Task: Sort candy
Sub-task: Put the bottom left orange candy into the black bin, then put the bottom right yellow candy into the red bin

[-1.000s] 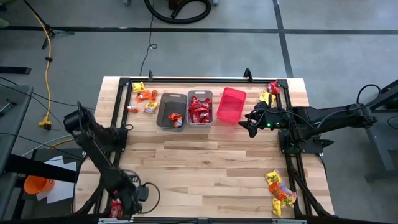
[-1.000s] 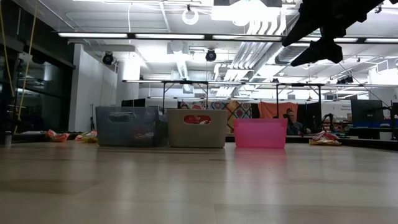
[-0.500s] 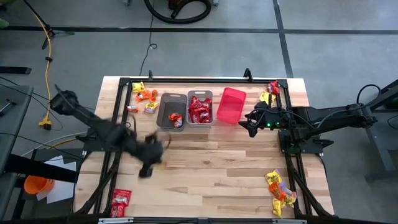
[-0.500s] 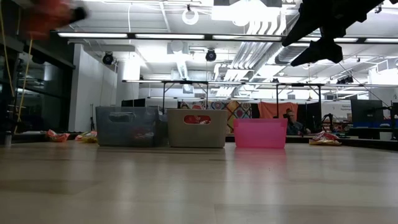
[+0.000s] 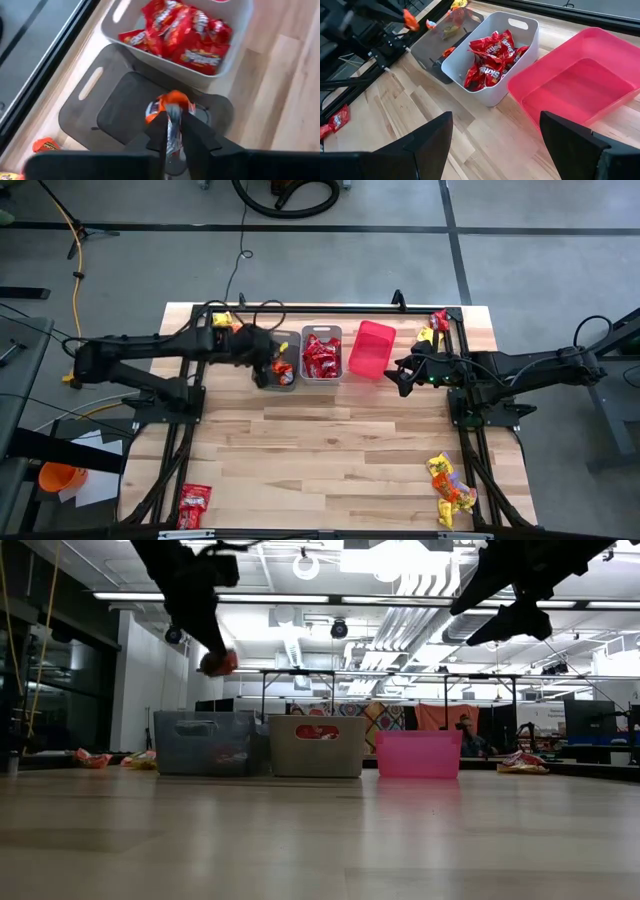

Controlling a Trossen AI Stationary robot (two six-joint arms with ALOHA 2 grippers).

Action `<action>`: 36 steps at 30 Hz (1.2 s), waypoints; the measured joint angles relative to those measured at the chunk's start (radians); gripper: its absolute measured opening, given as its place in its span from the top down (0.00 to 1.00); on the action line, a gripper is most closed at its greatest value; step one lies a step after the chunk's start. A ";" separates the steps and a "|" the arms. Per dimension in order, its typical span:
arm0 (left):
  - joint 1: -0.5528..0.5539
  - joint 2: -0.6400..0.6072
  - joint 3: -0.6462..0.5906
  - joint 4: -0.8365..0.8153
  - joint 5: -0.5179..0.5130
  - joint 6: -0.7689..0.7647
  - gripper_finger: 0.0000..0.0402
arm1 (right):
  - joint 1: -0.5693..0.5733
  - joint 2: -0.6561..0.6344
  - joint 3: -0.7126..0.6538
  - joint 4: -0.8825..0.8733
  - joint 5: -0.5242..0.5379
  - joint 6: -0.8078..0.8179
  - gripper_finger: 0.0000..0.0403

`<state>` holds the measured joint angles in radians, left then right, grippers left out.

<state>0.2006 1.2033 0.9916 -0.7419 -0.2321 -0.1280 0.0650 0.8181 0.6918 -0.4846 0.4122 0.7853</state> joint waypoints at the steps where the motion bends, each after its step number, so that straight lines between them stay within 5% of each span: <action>1: 0.017 0.007 0.000 0.005 0.014 0.000 0.87 | 0.000 0.000 0.000 0.002 0.000 0.000 0.27; 10: 0.050 0.017 0.000 0.005 0.095 -0.096 0.57 | 0.000 0.000 0.000 0.009 0.000 0.000 0.27; 17: -0.067 -0.041 0.000 0.003 0.254 -0.310 0.48 | 0.000 0.000 0.000 0.039 -0.003 0.000 0.27; 29: -0.460 -0.180 0.000 0.067 -0.267 -0.447 0.47 | 0.000 0.000 0.000 0.080 -0.119 0.003 0.27; 33: -0.490 -0.188 -0.022 0.113 -0.324 -0.455 0.47 | 0.000 0.000 0.000 0.137 -0.178 0.002 0.27; 36: -0.489 -0.201 -0.105 0.219 -0.269 -0.464 0.47 | 0.000 0.000 0.000 0.170 -0.221 0.003 0.27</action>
<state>-0.2883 1.0028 0.8871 -0.5229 -0.5011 -0.5916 0.0652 0.8181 0.6918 -0.3144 0.1912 0.7879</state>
